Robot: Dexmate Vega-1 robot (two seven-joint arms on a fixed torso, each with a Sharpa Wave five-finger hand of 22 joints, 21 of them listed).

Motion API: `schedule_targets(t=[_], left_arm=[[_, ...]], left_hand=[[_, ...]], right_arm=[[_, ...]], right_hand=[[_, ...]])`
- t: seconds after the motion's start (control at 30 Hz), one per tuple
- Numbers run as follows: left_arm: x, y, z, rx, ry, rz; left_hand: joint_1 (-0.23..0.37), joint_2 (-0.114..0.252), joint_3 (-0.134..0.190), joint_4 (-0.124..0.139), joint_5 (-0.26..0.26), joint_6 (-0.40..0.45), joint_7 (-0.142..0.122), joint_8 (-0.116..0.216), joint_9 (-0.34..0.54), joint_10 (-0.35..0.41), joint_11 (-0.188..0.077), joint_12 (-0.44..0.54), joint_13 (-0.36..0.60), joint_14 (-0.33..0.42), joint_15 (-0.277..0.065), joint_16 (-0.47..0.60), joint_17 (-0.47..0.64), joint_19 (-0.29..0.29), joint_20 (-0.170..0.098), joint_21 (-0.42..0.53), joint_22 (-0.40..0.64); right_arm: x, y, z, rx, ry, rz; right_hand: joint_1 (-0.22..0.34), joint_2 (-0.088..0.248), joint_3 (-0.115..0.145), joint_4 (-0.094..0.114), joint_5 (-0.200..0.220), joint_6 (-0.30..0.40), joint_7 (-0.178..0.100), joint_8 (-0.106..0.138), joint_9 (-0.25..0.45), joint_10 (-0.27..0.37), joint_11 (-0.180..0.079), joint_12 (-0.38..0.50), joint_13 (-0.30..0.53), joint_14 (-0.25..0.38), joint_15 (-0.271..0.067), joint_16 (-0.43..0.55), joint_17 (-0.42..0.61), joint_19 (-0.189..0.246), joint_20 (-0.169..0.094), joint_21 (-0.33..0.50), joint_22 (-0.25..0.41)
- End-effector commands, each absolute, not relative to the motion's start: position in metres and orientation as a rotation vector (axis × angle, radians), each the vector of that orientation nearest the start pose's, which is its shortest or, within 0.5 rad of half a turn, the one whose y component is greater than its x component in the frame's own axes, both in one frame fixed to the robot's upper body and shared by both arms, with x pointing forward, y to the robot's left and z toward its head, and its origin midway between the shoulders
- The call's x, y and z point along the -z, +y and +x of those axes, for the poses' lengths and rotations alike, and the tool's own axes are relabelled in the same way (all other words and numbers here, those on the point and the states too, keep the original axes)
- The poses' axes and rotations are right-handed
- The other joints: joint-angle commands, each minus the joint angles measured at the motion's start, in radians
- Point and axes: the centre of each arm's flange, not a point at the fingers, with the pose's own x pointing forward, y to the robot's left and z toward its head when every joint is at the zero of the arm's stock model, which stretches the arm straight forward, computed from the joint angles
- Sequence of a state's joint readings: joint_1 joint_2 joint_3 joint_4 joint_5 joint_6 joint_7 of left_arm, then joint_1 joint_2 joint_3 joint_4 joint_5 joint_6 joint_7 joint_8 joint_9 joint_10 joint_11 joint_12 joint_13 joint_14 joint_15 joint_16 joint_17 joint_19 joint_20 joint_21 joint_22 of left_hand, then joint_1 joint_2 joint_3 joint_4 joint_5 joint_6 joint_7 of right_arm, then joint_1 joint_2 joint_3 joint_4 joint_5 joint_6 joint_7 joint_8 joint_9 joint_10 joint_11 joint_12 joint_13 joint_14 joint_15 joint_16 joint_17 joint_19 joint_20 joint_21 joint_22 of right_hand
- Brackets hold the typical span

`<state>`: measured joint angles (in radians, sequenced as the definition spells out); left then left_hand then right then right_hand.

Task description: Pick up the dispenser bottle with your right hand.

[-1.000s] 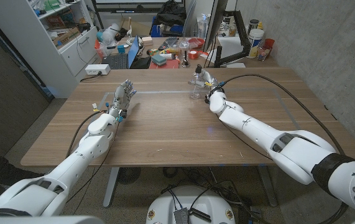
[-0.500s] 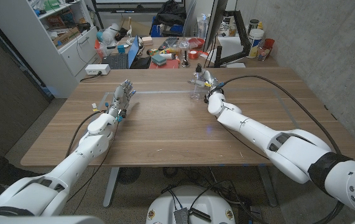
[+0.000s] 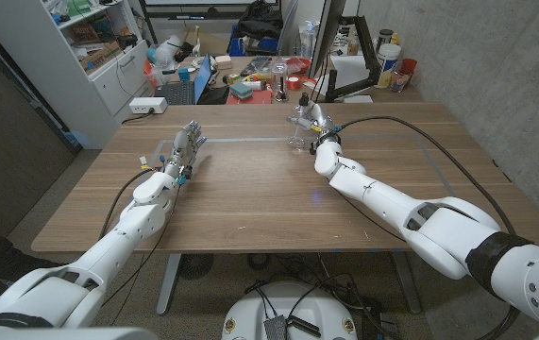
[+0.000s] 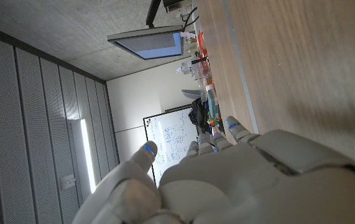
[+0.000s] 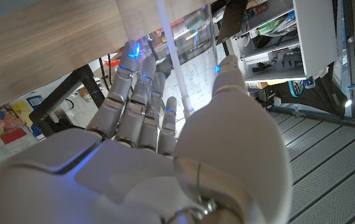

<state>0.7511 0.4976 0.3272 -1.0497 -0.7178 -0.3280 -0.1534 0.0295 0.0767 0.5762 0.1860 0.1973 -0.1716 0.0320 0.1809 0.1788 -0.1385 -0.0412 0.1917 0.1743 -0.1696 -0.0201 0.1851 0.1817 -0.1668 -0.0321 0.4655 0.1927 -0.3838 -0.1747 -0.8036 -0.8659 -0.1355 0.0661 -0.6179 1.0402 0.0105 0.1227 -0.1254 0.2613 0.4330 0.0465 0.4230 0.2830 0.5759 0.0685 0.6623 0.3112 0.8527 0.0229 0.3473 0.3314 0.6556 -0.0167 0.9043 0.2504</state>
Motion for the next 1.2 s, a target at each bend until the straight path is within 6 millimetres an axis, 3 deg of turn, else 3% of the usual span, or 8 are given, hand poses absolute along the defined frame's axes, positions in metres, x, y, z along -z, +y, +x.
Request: schedule_targets(t=[0.03,1.2], left_arm=[[0.037,0.352,0.679,0.154,-0.551,-0.088],[0.037,0.348,0.68,0.159,-0.553,-0.093]], left_hand=[[-0.008,0.094,-0.003,0.002,0.009,-0.029,-0.004,0.005,0.002,-0.007,-0.005,0.004,0.005,-0.056,0.001,0.005,0.003,-0.062,-0.051,0.0,0.003],[-0.007,0.095,-0.006,0.002,0.01,-0.026,-0.003,0.007,0.002,-0.008,-0.005,0.004,0.005,-0.056,0.0,0.004,0.002,-0.062,-0.053,-0.002,0.003]], right_arm=[[-0.05,-0.108,0.705,0.246,-0.749,-0.671],[-0.073,-0.114,0.689,0.229,-0.841,-0.769]], right_hand=[[0.123,0.116,-0.001,-0.003,-0.004,0.282,-0.102,0.02,0.013,0.147,-0.133,0.01,0.007,0.145,-0.25,0.007,0.007,0.056,-0.199,0.016,0.006],[0.152,0.114,-0.007,-0.008,-0.011,0.266,-0.099,0.087,0.075,0.151,-0.133,0.02,0.021,0.166,-0.249,-0.007,0.03,0.04,-0.198,0.075,0.014]])
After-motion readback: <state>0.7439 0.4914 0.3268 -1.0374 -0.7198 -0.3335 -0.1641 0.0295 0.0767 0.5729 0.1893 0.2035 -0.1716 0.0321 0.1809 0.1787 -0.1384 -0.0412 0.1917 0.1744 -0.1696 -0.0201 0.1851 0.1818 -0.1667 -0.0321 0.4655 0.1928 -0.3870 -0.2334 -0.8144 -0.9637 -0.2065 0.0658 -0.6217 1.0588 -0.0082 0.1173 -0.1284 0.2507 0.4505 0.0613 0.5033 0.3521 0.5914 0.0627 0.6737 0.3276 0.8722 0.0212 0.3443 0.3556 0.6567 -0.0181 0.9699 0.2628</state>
